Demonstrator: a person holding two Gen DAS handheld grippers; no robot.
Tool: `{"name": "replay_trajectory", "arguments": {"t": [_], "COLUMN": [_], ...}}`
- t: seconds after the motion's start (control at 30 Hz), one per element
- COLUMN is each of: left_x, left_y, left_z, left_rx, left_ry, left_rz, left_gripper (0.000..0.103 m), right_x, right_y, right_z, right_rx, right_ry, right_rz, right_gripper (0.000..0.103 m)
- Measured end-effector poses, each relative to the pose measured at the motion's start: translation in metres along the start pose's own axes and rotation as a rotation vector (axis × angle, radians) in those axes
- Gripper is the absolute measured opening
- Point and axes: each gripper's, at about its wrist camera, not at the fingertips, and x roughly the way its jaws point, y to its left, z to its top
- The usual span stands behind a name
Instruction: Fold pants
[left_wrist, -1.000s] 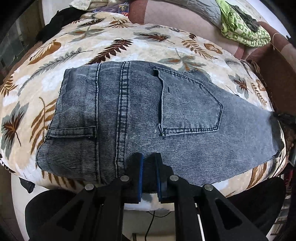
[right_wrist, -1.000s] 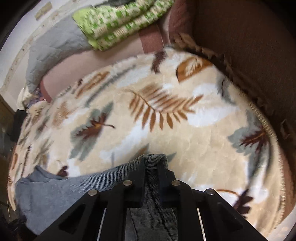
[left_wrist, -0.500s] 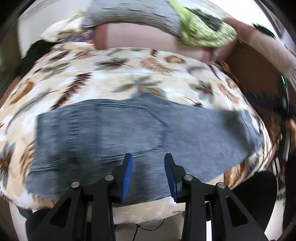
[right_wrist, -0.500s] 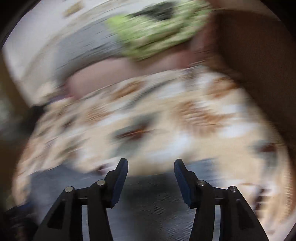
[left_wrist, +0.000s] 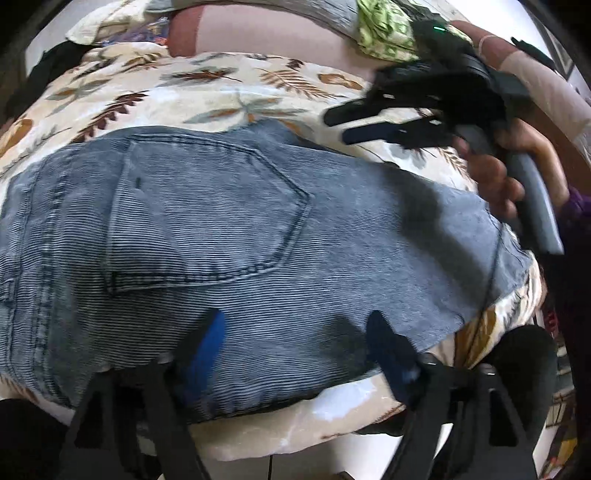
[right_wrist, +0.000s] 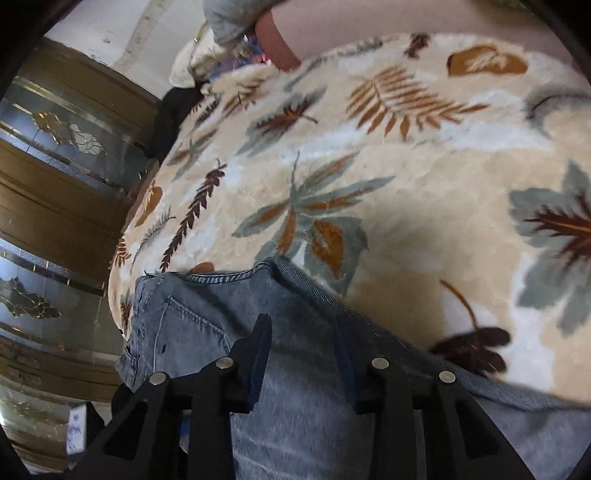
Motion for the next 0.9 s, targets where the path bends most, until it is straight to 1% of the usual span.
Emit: {"name": "replay_trajectory", "arguments": {"t": [0.03,0.07,0.13,0.17,0.23,0.33,0.47,0.53,0.57,0.6,0.63,0.73,0.8,0.87,0.9], "left_x": [0.001,0.003,0.008,0.009,0.009,0.007,0.004,0.003,0.004,0.003,0.002,0.0,-0.004,-0.008,-0.009], "left_y": [-0.002,-0.005,-0.012,-0.014,-0.017,-0.016,-0.018,-0.018,-0.017,-0.016,-0.016,-0.015,-0.011,-0.009,-0.008], "left_z": [-0.001,-0.001,-0.001,-0.002,-0.004,-0.008,-0.008,-0.005,-0.005,-0.005,-0.005,-0.006,-0.002,0.001,0.002], "left_rx": [0.01,0.021,0.049,0.058,0.075,0.078,0.082,0.067,0.062,0.057,0.053,0.047,0.006,-0.023,-0.03], "left_ry": [0.0,0.004,0.014,0.011,-0.005,-0.028,-0.014,-0.013,-0.014,-0.017,-0.021,-0.015,-0.015,-0.013,-0.014], "left_rz": [0.001,0.001,-0.006,-0.009,0.002,-0.01,-0.018,-0.032,-0.038,-0.043,-0.048,-0.052,-0.067,-0.058,-0.041], "left_gripper": [0.088,0.094,0.101,0.103,0.103,0.103,0.103,0.103,0.103,0.103,0.103,0.103,0.103,0.103,0.103], "right_x": [0.004,0.009,0.018,0.022,0.028,0.034,0.041,0.045,0.047,0.048,0.048,0.042,0.037,0.036,0.038], "right_y": [0.0,-0.002,-0.004,-0.003,-0.005,-0.005,0.002,0.011,0.017,0.019,0.024,0.028,0.031,0.031,0.03], "right_z": [0.002,0.004,0.008,0.009,0.011,0.013,0.014,0.014,0.014,0.014,0.014,0.018,0.022,0.025,0.025], "right_rx": [-0.007,-0.006,-0.007,-0.014,-0.019,-0.023,-0.051,-0.086,-0.116,-0.133,-0.152,-0.164,-0.172,-0.163,-0.156], "right_ry": [0.007,0.021,0.063,0.078,0.112,0.135,0.161,0.157,0.161,0.158,0.144,0.092,0.041,0.019,0.009], "right_rz": [-0.018,-0.009,0.012,0.002,0.02,0.027,0.08,0.044,0.015,-0.006,-0.036,-0.08,-0.099,-0.109,-0.125], "right_gripper": [0.036,0.036,0.036,0.036,0.036,0.036,0.038,0.029,0.007,0.004,0.004,0.003,0.003,0.003,0.003]}}
